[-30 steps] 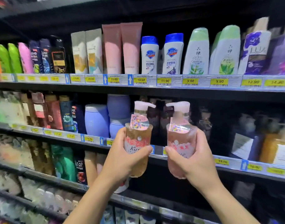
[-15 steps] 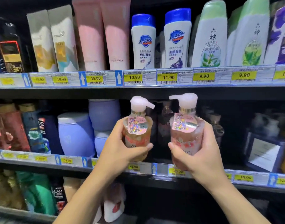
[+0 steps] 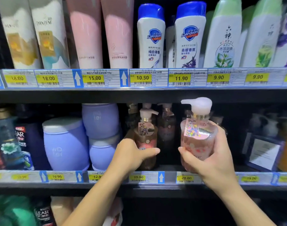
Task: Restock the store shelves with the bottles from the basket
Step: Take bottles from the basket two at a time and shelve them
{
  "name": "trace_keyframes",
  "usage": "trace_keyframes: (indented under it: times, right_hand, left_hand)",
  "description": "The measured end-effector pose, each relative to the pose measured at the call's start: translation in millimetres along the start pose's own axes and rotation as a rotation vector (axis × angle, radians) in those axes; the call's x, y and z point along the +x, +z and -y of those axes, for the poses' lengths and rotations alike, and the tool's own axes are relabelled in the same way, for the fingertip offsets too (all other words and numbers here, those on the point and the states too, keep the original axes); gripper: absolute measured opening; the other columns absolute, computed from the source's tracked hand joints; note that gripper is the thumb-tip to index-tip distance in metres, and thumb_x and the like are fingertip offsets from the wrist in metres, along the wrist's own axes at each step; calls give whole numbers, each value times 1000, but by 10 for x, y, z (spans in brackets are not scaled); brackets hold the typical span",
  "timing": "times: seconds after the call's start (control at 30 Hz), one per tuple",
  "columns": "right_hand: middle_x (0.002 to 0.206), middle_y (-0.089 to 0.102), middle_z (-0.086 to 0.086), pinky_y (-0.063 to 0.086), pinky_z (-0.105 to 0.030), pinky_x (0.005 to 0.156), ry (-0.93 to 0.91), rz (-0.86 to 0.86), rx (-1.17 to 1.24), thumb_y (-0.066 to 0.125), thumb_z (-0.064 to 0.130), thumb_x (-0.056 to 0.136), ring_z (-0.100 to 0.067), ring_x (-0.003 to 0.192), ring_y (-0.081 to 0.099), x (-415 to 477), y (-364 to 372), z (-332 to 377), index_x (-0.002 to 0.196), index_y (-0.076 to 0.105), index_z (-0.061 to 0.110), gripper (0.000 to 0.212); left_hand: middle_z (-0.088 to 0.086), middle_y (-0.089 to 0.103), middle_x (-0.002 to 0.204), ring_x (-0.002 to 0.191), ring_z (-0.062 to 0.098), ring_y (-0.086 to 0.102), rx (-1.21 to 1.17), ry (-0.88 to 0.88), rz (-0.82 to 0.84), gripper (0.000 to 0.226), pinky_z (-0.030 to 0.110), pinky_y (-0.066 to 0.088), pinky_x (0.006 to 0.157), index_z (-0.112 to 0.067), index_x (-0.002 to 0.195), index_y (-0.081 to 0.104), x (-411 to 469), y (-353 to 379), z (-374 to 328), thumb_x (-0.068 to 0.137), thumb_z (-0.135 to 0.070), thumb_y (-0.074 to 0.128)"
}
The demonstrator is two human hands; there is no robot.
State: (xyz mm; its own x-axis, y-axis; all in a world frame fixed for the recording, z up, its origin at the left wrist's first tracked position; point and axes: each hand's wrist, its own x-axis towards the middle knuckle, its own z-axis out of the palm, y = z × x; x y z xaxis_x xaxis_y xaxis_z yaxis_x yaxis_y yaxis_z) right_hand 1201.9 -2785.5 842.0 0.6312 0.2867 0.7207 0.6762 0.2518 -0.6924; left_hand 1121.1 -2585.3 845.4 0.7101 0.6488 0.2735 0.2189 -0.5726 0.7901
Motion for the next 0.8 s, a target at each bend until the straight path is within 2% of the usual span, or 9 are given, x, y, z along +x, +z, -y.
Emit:
trace_keyframes:
  times: [0.13, 0.17, 0.27, 0.37, 0.53, 0.63, 0.67, 0.73, 0.8]
  right_hand:
    - [111, 63, 28, 51, -8, 80, -14, -8, -11, 83, 33, 59, -2, 107, 66, -17, 4, 2, 123, 47, 46, 76]
    - [113, 64, 26, 51, -9, 80, -18, -9, -11, 84, 32, 59, -2, 108, 66, -24, 5, -2, 124, 47, 46, 76]
    - [121, 64, 11, 52, -10, 81, -49, -7, -25, 86, 32, 60, -7, 110, 66, -46, -7, -10, 120, 48, 60, 76]
    - [123, 62, 5, 52, -10, 80, -77, -17, -43, 92, 32, 63, -7, 108, 66, -58, -21, -27, 114, 47, 69, 78]
    - [116, 64, 12, 52, -11, 78, -80, -36, -40, 83, 35, 59, -7, 103, 67, -82, -45, -21, 113, 48, 69, 73]
    - [119, 63, 9, 53, -12, 80, -95, -37, -46, 86, 30, 61, -8, 105, 66, -98, -72, -26, 115, 48, 68, 77]
    - [119, 63, 7, 56, -17, 81, -94, -34, -40, 87, 30, 61, -9, 106, 66, -99, -74, -36, 116, 48, 67, 77]
    - [121, 62, 1, 61, -35, 82, -64, -17, -12, 94, 33, 65, -19, 106, 67, -97, -69, -62, 121, 48, 62, 78]
    - [125, 61, 1, 60, -44, 85, -51, -2, -9, 95, 40, 63, -22, 110, 66, -89, -58, -85, 127, 48, 57, 81]
  left_hand:
    - [6, 75, 95, 89, 26, 71, 21, 0, 36, 88, 43, 58, 84, -14, 101, 66, 49, 18, -72, 38, -74, 78]
    - [7, 75, 95, 89, 27, 70, 57, -4, 57, 87, 43, 57, 84, -12, 99, 67, 52, 21, -91, 41, -76, 76]
    - [7, 69, 92, 86, 28, 62, 272, -24, 105, 64, 36, 51, 77, -7, 91, 66, 33, 6, -66, 69, -65, 80]
    - [10, 69, 106, 96, 32, 61, 376, -1, 103, 55, 36, 51, 82, -7, 103, 67, 35, 17, -18, 81, -57, 75]
    - [14, 58, 134, 116, 34, 58, 413, -17, 117, 65, 36, 49, 97, -9, 136, 47, 185, 78, -92, 88, -44, 72]
    - [11, 53, 142, 123, 32, 56, 386, -74, 151, 75, 34, 47, 100, -14, 144, 40, 275, 101, -142, 86, -47, 74]
    - [10, 53, 143, 124, 32, 56, 392, -83, 157, 75, 34, 46, 100, -15, 144, 39, 282, 106, -139, 86, -47, 74]
    - [11, 52, 142, 124, 32, 56, 407, -75, 152, 76, 35, 47, 100, -13, 144, 39, 243, 101, -115, 86, -49, 73]
    - [14, 55, 133, 117, 34, 57, 489, -5, 128, 67, 35, 49, 93, -7, 132, 49, 137, 71, -87, 87, -53, 68]
